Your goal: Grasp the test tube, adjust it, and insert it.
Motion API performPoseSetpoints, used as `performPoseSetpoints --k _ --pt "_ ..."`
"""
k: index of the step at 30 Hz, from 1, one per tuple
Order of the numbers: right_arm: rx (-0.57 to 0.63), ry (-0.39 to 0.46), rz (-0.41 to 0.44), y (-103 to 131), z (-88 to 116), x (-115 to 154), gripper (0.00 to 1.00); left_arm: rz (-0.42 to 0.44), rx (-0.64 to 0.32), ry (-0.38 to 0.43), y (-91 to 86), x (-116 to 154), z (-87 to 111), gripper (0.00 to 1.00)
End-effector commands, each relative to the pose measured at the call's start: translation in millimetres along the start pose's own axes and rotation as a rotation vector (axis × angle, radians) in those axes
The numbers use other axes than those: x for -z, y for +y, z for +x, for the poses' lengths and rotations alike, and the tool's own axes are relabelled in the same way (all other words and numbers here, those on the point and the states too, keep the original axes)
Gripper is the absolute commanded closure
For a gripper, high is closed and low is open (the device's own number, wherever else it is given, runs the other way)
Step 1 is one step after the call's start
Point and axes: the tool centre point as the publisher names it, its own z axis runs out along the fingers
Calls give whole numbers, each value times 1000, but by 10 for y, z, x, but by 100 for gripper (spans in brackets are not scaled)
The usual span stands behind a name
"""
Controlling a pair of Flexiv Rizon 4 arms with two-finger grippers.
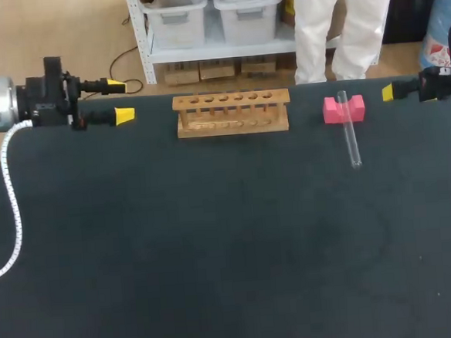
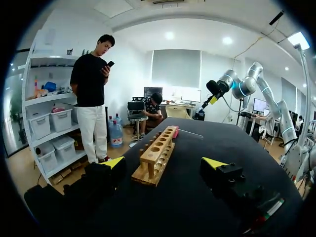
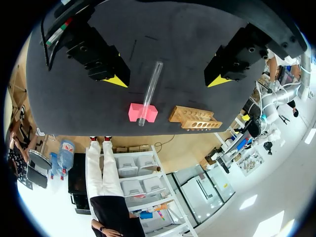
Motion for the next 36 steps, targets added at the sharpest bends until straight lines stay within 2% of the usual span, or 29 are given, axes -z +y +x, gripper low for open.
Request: performPoseSetpoints --k 1,36 --pt "0 0 7 12 3 6 0 16 -4 4 99 -88 16 0" --pt "0 0 7 12 3 6 0 15 -15 22 117 -129 43 0"
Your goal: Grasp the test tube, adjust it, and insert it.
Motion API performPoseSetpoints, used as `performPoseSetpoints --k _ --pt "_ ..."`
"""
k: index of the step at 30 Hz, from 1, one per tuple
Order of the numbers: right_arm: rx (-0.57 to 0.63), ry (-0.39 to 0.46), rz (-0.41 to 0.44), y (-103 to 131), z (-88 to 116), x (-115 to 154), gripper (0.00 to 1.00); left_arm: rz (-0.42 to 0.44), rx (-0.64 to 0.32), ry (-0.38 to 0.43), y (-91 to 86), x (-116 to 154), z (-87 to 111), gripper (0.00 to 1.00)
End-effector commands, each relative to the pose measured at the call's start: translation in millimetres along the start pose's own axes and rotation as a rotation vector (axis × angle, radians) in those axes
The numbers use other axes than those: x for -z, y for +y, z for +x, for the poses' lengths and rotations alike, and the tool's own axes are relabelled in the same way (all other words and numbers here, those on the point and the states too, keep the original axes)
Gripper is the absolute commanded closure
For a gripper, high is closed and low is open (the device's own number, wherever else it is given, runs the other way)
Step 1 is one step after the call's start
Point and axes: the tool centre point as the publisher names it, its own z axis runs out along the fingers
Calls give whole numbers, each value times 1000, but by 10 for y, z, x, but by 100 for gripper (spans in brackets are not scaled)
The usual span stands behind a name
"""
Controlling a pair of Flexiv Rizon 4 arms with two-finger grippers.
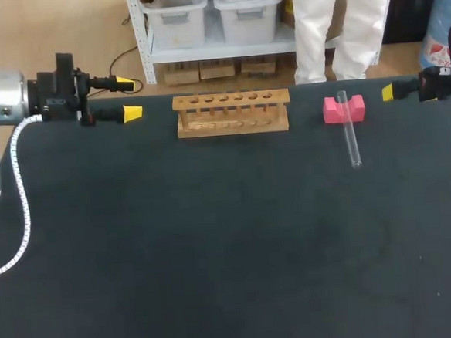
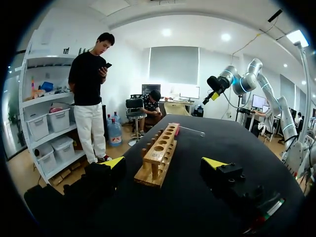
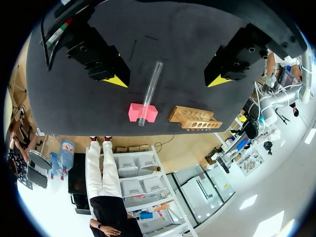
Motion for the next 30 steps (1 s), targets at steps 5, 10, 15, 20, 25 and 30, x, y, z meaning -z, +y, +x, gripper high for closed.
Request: performPoseSetpoints --k 5,10,15,20,25,30 --pt "34 -20 69 12 -5 -29 0 0 -2 -3 5 -1 11 0" --pt "83 -12 198 24 10 -89 0 0 -2 -3 5 -1 11 0" --pt "131 15 382 21 10 -234 0 0 -2 -3 5 -1 11 0" --pt "117 27 528 -10 3 -396 0 0 -2 -3 5 -1 11 0" --pt "85 13 616 -76 1 -575 0 0 -2 -3 5 -1 11 0" --pt "108 -9 682 -109 -16 -741 0 0 -2 -3 5 -1 11 0"
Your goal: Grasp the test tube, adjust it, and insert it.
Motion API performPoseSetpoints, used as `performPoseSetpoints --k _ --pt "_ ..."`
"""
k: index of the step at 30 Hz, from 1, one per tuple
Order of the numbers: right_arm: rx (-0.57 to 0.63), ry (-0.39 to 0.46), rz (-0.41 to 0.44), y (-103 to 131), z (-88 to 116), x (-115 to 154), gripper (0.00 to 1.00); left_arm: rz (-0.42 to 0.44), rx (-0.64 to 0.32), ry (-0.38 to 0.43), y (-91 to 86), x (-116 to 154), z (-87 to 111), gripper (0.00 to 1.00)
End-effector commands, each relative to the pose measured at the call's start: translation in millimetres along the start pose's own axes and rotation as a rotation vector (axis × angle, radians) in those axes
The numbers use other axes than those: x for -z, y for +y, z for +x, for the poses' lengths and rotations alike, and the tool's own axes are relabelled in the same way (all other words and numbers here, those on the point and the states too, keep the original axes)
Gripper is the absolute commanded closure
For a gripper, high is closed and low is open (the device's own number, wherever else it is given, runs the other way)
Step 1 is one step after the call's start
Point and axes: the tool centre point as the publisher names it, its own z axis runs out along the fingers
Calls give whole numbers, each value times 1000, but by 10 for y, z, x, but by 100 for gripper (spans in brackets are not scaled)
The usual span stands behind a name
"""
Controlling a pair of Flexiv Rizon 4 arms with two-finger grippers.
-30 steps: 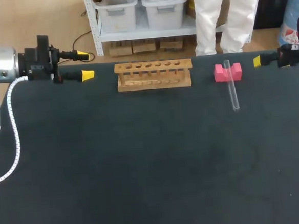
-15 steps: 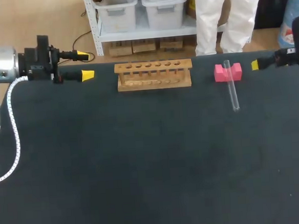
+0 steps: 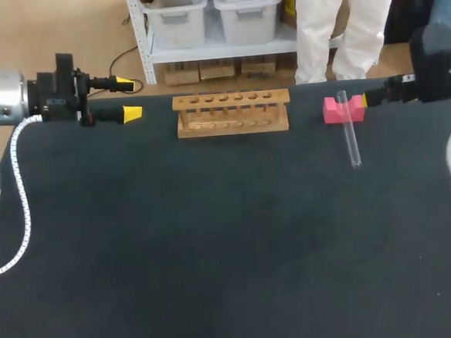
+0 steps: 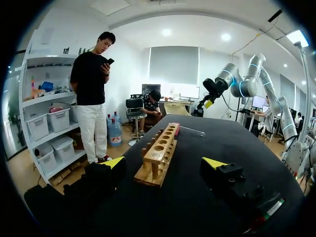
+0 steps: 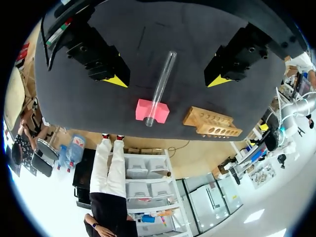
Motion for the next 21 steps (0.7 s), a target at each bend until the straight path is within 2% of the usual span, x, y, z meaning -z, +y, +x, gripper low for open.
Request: performPoseSetpoints --k 1,9,21 --pt "18 -24 524 33 3 -232 0 0 -2 -3 4 -1 11 0" --pt "49 -11 617 51 36 -402 0 0 -2 -3 4 -1 11 0" --pt "33 4 666 38 164 -703 0 0 -2 -3 4 -1 11 0"
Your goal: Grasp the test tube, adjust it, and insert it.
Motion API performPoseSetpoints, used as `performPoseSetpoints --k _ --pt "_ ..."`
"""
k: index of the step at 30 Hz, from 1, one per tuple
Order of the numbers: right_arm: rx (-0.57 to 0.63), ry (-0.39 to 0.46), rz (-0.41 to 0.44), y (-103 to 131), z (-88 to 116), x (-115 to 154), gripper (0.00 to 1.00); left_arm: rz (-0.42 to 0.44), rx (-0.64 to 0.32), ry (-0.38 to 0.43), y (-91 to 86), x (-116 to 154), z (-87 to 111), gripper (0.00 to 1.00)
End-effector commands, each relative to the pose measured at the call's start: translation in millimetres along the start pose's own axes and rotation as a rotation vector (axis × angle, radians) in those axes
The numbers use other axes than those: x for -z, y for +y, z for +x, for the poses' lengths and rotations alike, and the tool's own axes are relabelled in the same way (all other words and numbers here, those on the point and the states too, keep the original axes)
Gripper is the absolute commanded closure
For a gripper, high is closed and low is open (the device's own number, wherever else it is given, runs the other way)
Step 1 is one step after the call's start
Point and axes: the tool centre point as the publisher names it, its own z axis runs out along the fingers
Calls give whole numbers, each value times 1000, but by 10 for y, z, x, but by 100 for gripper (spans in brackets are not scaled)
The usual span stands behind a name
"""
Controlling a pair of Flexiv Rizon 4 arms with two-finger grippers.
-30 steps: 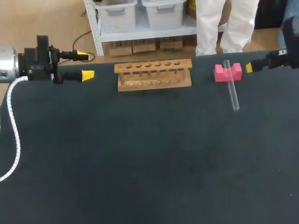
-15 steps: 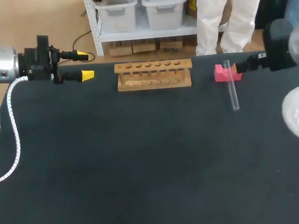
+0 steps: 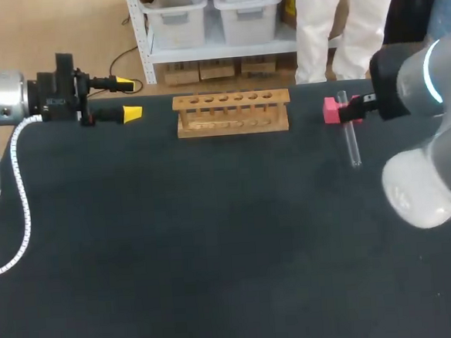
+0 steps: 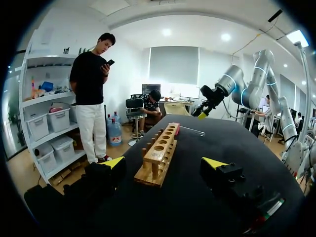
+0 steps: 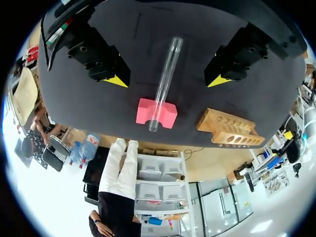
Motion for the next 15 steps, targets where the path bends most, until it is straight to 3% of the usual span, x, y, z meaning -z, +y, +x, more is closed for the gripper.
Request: performPoseSetpoints --k 1,15 --pt "9 9 493 31 36 -178 0 0 -2 -3 3 -1 12 0" --pt "1 -31 523 -47 99 -485 0 0 -2 -3 3 -1 12 0"
